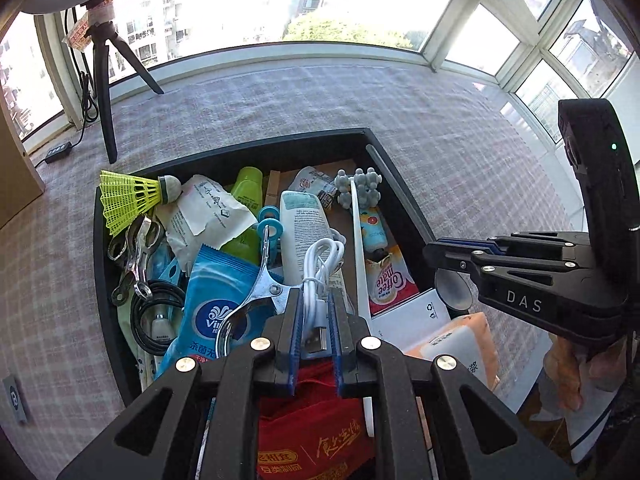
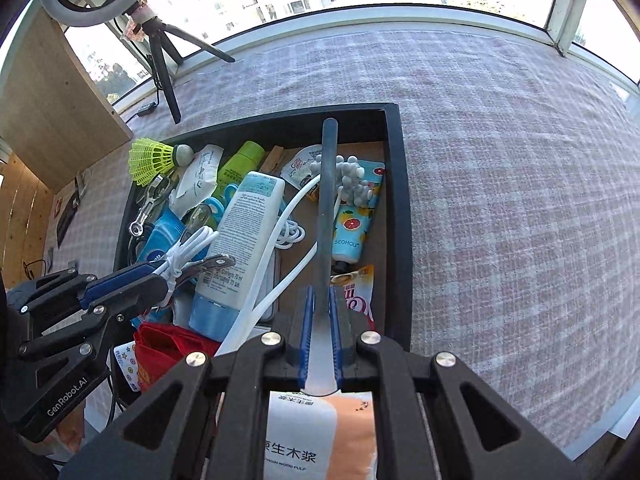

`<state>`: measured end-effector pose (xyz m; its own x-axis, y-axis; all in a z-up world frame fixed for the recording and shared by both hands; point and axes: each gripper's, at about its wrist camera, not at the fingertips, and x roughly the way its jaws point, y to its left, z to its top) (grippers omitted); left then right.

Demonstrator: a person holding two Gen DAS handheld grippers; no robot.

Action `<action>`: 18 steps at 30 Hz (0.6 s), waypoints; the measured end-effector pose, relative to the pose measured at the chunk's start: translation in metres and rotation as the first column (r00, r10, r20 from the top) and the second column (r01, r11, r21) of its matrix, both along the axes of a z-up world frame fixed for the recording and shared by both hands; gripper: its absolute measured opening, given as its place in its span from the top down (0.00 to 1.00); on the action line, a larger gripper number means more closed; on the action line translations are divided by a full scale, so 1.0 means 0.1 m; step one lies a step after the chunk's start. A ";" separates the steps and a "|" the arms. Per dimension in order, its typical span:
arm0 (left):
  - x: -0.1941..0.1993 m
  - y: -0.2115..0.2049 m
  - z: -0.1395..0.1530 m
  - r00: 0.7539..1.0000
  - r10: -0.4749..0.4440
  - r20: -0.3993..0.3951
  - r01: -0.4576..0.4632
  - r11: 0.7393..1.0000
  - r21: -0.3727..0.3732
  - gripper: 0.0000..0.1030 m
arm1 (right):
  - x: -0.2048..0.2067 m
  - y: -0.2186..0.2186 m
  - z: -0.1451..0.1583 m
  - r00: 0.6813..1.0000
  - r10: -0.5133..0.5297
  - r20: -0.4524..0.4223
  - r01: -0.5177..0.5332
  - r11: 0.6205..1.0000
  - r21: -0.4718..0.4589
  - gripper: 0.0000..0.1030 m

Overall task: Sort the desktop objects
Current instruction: 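Carry the spoon and cable into the black tray and open both grippers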

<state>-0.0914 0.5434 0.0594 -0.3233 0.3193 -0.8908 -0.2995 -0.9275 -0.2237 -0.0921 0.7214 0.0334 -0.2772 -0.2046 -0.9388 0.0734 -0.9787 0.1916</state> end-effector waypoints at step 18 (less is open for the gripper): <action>0.09 -0.34 0.20 0.996 0.050 -0.075 -0.056 0.995 -0.080 0.70 | 0.07 -0.37 0.12 0.998 0.058 -0.033 -0.058 0.998 -0.003 0.71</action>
